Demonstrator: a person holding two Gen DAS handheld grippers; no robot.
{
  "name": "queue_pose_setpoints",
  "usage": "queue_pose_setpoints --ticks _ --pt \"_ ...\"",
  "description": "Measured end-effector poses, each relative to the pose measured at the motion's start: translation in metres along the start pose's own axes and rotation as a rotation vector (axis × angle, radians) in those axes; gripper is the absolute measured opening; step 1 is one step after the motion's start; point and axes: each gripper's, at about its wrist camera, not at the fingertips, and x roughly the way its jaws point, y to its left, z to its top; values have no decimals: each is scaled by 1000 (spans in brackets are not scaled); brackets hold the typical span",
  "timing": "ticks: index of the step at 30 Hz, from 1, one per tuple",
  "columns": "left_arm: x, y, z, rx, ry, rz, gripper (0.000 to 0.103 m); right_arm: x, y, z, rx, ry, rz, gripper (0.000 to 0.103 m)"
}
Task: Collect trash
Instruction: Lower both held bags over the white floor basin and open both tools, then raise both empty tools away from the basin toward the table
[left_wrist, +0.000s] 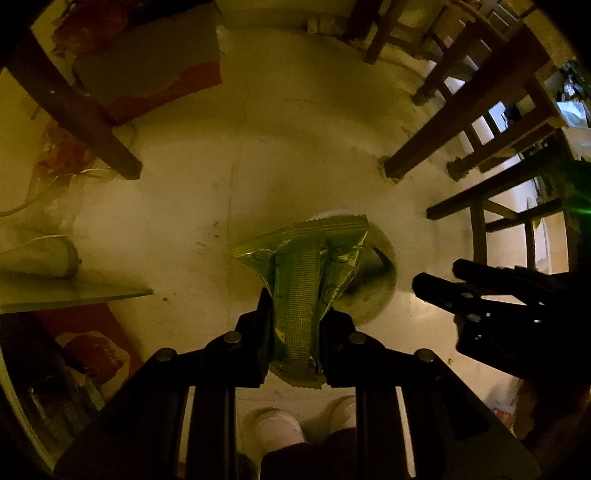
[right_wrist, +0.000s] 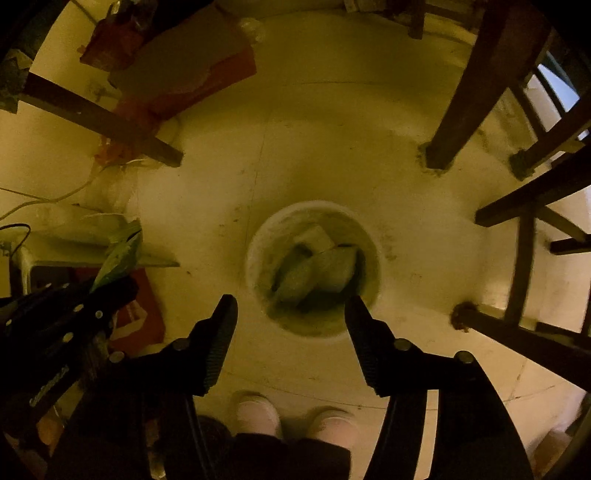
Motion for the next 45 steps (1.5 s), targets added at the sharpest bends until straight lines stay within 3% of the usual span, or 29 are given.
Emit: queue_pose_setpoints --ticks 5,6,8,9,14,20,28,35,45 --pt "2 -20 9 42 23 -44 24 -25 -12 2 56 -28 18 57" --pt "3 -24 11 51 30 -45 29 -30 -14 3 64 -35 18 57" --pt "5 -34 15 59 48 -40 51 -43 -16 4 71 -50 13 57" --pt "6 -38 16 56 52 -39 56 -49 -16 5 70 -56 13 57" --pt "0 -50 18 80 68 -18 57 -86 -16 2 87 -100 10 57" --pt "-48 -60 16 118 50 -13 57 -130 -10 3 90 -126 13 57" --pt "-164 -71 19 151 -44 3 57 -213 15 3 76 -195 29 57" --pt "-287 -72 21 156 -178 -1 57 -315 54 -2 22 -311 20 57" --pt "-481 -59 15 142 -479 -63 57 -474 127 -32 -42 -569 33 57"
